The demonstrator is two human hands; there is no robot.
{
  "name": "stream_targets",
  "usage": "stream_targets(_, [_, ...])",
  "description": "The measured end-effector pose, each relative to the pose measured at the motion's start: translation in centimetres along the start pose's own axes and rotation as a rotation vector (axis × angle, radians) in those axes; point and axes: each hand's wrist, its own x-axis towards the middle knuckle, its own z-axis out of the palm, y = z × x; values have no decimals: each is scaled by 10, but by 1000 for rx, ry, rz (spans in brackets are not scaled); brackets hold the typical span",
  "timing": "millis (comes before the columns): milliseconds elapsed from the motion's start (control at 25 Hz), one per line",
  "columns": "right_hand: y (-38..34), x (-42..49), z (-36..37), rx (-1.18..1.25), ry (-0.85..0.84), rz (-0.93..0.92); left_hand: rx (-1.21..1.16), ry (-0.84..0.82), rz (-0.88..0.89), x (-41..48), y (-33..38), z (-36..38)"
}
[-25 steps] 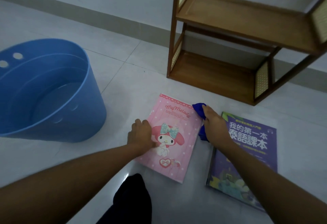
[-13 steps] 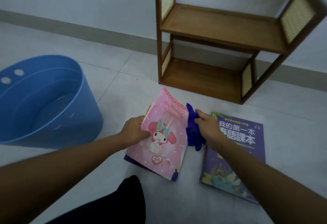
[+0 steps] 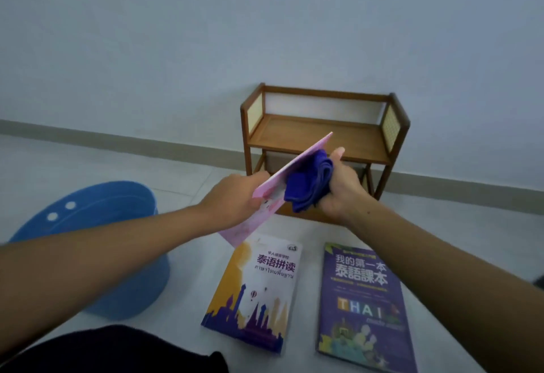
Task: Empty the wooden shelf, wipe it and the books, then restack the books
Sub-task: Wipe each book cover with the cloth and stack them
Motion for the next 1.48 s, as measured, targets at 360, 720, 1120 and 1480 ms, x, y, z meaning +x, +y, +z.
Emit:
stream_targets(360, [-93,-81,12,-480,160,-497,37,-272,193,27,70,-29])
stream_targets(720, [-119,-109,-25,-408,-184,-524,-800,220,-379,35,75,-62])
stream_targets(1120, [-122,-95,-37,-206,-61,-539,-1359,85,-257,47,85,-74])
stream_targets(1480, [-110,-88,-23,-1029,337,-1368,-1208,180,-127,56,98,-71])
